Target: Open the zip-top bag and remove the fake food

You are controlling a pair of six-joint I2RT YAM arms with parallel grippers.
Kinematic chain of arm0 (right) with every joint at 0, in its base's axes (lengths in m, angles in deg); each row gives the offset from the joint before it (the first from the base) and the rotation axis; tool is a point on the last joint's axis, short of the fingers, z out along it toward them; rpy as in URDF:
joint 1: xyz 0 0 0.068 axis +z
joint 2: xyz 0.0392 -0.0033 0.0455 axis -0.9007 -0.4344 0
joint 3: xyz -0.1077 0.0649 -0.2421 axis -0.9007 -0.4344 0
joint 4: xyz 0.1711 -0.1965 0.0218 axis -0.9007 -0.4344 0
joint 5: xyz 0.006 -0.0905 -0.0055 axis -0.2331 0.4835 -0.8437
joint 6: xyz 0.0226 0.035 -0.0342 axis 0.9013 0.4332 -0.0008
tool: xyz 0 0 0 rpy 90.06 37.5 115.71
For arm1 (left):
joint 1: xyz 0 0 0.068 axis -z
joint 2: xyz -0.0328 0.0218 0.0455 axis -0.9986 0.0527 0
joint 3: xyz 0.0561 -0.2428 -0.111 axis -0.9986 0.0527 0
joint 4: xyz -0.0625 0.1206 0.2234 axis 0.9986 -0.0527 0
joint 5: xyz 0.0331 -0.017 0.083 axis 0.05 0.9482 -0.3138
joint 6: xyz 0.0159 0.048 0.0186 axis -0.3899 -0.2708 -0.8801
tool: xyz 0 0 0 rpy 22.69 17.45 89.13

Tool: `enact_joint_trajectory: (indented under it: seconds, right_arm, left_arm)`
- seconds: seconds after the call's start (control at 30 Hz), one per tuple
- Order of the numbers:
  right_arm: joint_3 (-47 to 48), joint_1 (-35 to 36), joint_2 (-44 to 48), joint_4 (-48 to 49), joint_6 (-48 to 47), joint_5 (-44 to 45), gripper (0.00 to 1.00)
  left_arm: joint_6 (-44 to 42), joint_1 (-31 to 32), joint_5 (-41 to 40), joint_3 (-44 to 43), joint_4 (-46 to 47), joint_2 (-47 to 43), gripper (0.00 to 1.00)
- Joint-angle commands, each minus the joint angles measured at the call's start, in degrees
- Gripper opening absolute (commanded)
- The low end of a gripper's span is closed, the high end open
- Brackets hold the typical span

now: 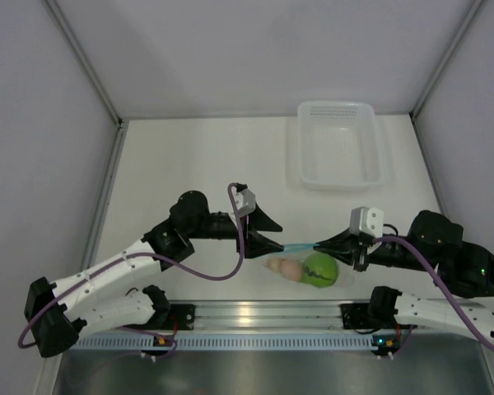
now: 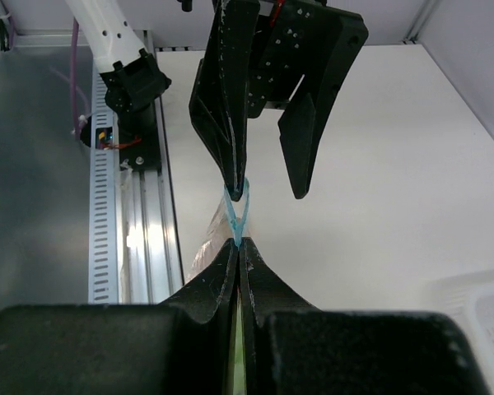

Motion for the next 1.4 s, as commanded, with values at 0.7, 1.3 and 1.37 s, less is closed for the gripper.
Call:
enact_joint_trajectory:
  seconds: [0.7, 1.3, 1.37]
  right_arm:
    - [-1.64, -0.46, -1.52, 8.29, 1.91, -0.18, 0.0]
    - [-7.09, -0.46, 0.23, 11.54, 14.91, 28.55, 0.99]
    - [-8.23, -0.46, 0.5, 12.68, 22.16, 34.78, 0.99]
  left_arm:
    - [0.28, 1.1, 9.89, -2.47, 2.49, 5.23, 0.0]
    - [9.24, 1.19, -27.7, -2.98, -5.23, 5.41, 0.0]
    - [11.78, 1.19, -31.58, -3.87, -6.99, 5.76, 0.0]
